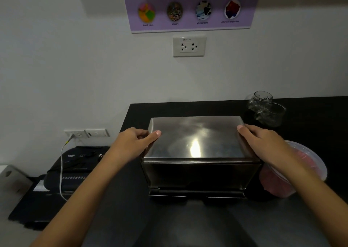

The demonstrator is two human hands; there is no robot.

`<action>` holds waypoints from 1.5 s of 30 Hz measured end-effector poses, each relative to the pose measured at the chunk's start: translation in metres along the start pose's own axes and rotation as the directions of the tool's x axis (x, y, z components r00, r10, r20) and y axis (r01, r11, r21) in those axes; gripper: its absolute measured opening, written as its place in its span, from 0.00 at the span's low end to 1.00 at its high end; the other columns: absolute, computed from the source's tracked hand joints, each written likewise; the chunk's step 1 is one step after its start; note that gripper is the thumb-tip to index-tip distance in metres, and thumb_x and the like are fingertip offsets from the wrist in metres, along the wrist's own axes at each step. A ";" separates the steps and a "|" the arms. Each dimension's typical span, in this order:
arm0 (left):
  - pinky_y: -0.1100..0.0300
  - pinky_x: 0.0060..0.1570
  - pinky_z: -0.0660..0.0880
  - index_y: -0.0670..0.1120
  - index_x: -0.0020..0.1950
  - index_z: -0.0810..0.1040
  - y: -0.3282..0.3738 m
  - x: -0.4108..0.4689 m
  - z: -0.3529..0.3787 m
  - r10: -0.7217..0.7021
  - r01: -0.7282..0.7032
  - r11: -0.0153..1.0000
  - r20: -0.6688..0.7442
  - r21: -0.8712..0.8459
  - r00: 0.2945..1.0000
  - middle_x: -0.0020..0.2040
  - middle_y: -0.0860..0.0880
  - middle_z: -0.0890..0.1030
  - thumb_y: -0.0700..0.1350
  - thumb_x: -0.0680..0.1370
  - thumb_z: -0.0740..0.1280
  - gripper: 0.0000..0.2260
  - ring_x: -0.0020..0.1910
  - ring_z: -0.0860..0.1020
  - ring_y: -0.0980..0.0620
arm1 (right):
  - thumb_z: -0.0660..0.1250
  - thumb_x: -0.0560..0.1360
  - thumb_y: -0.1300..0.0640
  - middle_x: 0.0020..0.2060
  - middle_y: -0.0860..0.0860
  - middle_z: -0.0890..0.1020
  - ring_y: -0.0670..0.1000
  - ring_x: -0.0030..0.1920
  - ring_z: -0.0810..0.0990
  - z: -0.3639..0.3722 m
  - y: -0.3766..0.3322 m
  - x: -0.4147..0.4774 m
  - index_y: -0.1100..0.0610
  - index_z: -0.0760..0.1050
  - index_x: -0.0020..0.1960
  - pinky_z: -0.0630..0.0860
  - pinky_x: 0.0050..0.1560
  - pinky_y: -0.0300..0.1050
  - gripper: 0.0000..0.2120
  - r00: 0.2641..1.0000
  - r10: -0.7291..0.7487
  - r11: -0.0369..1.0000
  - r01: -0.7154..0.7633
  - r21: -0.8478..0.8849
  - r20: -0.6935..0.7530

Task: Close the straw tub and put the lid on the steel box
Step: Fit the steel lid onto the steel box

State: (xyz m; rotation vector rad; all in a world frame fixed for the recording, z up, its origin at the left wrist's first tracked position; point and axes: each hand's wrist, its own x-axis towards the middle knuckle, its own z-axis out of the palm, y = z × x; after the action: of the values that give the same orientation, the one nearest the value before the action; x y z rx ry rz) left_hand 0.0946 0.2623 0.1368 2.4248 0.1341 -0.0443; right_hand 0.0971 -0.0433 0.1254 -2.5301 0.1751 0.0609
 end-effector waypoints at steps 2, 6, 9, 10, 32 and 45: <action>0.60 0.44 0.71 0.48 0.58 0.79 -0.002 -0.001 0.000 0.008 -0.008 1.000 0.002 -0.005 1.000 0.52 0.45 0.79 0.62 0.73 0.61 0.23 0.46 0.77 0.50 | 0.48 0.74 0.36 0.63 0.58 0.73 0.59 0.60 0.72 -0.002 0.000 -0.003 0.49 0.61 0.70 0.67 0.53 0.49 0.30 0.999 0.011 1.000 -0.012 0.015 0.030; 0.67 0.40 0.69 0.52 0.63 0.75 -0.013 -0.010 -0.001 -0.017 0.028 0.969 0.049 -0.245 0.999 0.51 0.50 0.79 0.60 0.73 0.62 0.22 0.41 0.78 0.60 | 0.53 0.73 0.38 0.56 0.59 0.78 0.59 0.53 0.77 -0.014 0.001 -0.017 0.47 0.70 0.62 0.74 0.54 0.57 0.22 0.989 0.047 0.924 -0.096 0.369 0.140; 0.69 0.40 0.72 0.54 0.64 0.74 -0.025 -0.022 0.002 -0.051 0.120 0.859 0.150 -0.498 0.987 0.47 0.55 0.81 0.62 0.64 0.69 0.30 0.38 0.80 0.66 | 0.59 0.70 0.41 0.52 0.51 0.77 0.50 0.49 0.77 -0.020 0.009 -0.030 0.47 0.65 0.67 0.76 0.41 0.46 0.27 0.960 -0.024 0.853 -0.125 0.507 0.278; 0.66 0.43 0.73 0.54 0.65 0.74 -0.029 -0.025 0.004 -0.049 0.145 0.823 0.186 -0.550 0.981 0.52 0.54 0.82 0.63 0.60 0.71 0.34 0.45 0.81 0.63 | 0.60 0.68 0.43 0.53 0.48 0.76 0.47 0.51 0.76 -0.020 0.013 -0.033 0.48 0.64 0.68 0.74 0.41 0.41 0.29 0.949 -0.046 0.832 -0.137 0.537 0.313; 0.56 0.51 0.76 0.49 0.67 0.72 -0.033 -0.039 0.025 -0.083 0.140 0.659 0.115 -0.739 0.990 0.58 0.49 0.81 0.53 0.63 0.71 0.32 0.54 0.80 0.52 | 0.66 0.64 0.49 0.53 0.47 0.81 0.46 0.55 0.78 0.000 0.035 -0.044 0.49 0.73 0.60 0.78 0.38 0.38 0.25 0.952 -0.038 0.580 -0.227 0.783 0.304; 0.57 0.46 0.75 0.54 0.51 0.82 -0.033 0.019 0.023 -0.072 0.226 0.705 0.249 -0.672 0.966 0.50 0.48 0.84 0.64 0.69 0.63 0.19 0.50 0.82 0.49 | 0.67 0.62 0.37 0.51 0.51 0.80 0.52 0.52 0.78 0.000 0.015 0.000 0.50 0.76 0.55 0.73 0.45 0.45 0.26 0.961 0.053 0.684 -0.234 0.691 0.272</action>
State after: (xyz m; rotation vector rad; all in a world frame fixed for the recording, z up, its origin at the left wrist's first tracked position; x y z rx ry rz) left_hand 0.1100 0.2738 0.0966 1.6233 0.2116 -0.2713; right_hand 0.0952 -0.0555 0.1168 -1.6889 0.2486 0.2934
